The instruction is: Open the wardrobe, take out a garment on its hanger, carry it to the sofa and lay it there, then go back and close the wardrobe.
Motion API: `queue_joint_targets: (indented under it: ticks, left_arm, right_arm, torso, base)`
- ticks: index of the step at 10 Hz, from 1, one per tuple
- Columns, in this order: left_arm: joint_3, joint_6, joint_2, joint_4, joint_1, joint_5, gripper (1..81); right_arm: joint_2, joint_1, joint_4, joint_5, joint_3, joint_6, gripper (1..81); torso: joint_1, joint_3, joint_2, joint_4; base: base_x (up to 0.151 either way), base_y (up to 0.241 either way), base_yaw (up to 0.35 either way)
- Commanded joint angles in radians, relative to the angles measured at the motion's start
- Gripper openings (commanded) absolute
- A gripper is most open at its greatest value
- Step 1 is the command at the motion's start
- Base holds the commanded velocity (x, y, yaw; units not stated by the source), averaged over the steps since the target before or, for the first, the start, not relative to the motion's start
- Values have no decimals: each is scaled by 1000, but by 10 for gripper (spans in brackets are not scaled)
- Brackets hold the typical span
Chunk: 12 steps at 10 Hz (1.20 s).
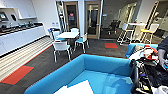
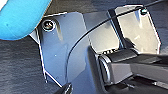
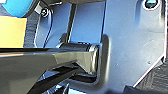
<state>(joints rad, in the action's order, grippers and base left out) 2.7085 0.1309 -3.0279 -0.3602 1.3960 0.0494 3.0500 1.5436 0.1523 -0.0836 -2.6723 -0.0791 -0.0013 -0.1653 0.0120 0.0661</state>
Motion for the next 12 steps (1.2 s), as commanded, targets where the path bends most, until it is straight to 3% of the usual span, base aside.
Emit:
queue_joint_targets:
  ticks: [1, 12]
  left_arm:
    - [-4, -7, 0, -8, -42, 50, 811]
    - [-4, -8, -5, -9, -41, 50, 811]
  right_arm:
    - [14, -24, 3, 58, -1, 1, 811]
    - [15, -23, 3, 65, -7, 1, 811]
  torso:
    - [1, 0, 0, 0]
    - [1, 0, 2, 0]
  base:
    - [0, 0, 0]
    - [-81, 0, 0]
